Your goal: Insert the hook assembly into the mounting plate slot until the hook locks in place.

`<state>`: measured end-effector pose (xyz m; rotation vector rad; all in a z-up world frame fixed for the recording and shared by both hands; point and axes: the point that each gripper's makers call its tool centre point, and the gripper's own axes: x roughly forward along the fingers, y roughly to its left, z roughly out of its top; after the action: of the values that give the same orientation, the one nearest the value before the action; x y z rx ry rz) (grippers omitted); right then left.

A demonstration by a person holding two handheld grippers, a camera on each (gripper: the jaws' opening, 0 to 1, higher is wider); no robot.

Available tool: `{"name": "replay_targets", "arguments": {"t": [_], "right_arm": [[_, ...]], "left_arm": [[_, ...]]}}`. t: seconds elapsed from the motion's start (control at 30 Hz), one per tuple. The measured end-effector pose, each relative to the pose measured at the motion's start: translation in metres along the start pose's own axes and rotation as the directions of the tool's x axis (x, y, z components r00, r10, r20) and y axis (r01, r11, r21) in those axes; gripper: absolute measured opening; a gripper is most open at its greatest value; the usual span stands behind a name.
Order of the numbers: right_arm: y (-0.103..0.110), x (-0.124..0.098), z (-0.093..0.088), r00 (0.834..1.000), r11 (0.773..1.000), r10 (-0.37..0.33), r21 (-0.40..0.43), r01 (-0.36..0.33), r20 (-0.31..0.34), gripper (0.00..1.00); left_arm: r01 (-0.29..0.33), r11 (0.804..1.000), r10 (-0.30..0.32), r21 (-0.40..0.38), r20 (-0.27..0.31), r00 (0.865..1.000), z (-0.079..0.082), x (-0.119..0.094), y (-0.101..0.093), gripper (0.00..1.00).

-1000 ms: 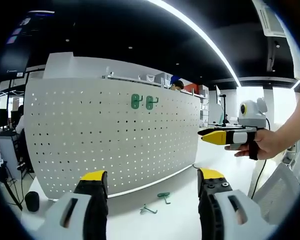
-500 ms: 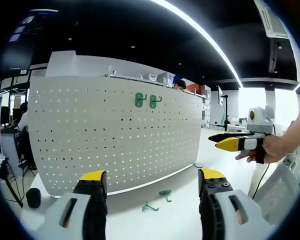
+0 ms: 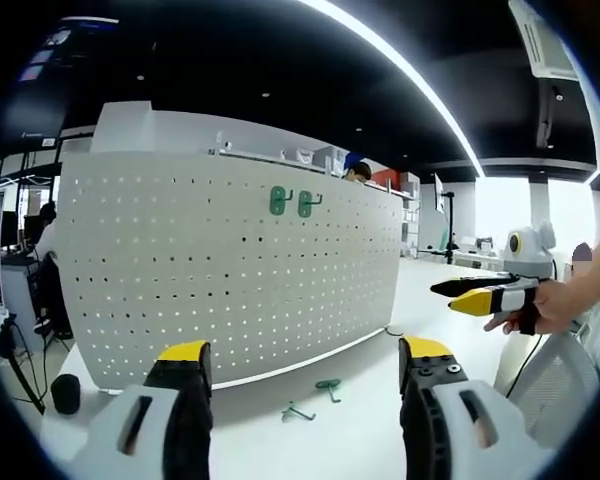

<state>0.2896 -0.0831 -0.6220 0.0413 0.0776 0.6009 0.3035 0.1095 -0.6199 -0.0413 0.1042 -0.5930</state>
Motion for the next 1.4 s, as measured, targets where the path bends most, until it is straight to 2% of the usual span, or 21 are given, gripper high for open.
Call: {"name": "replay_targets", "arguments": {"t": [0.23,0.47,0.8,1.0,1.1,1.17,1.23,1.4], "right_arm": [[-0.005,-0.006,-0.007,1.0,0.999,-0.025,0.022,0.026,-0.009,0.57],[-0.006,-0.006,-0.006,1.0,0.999,-0.026,0.019,0.027,-0.008,0.57],[-0.004,-0.003,-0.003,1.0,1.0,-0.015,0.017,0.015,-0.003,0.56],[-0.003,-0.003,-0.003,1.0,1.0,-0.015,0.019,0.015,-0.007,0.55],[-0.006,-0.003,-0.004,1.0,0.999,-0.02,0.024,0.021,-0.005,0.55],[-0.007,-0.004,-0.003,1.0,0.999,-0.023,0.027,0.023,-0.003,0.55],[-0.007,-0.004,-0.004,1.0,0.999,-0.024,0.027,0.024,-0.004,0.54],[-0.01,-0.006,-0.004,0.999,0.999,-0.032,0.032,0.032,-0.001,0.54]], "left_arm": [[-0.001,1.0,0.001,-0.001,-0.005,1.0,-0.001,-0.003,0.001,0.79],[-0.008,1.0,0.008,0.006,-0.011,1.0,-0.001,-0.003,0.003,0.78],[0.033,0.999,-0.032,0.036,-0.027,0.999,0.003,0.004,-0.001,0.78],[0.097,0.992,-0.089,0.079,-0.095,0.992,-0.001,0.014,0.0,0.78],[0.121,0.988,-0.104,0.091,-0.168,0.98,-0.009,0.019,0.001,0.77],[0.126,0.987,-0.108,0.1,-0.169,0.98,-0.008,0.021,0.001,0.77],[0.153,0.982,-0.126,0.115,-0.215,0.969,-0.014,0.023,0.001,0.76],[0.193,0.973,-0.155,0.125,-0.265,0.952,-0.021,0.028,0.002,0.76]]}}
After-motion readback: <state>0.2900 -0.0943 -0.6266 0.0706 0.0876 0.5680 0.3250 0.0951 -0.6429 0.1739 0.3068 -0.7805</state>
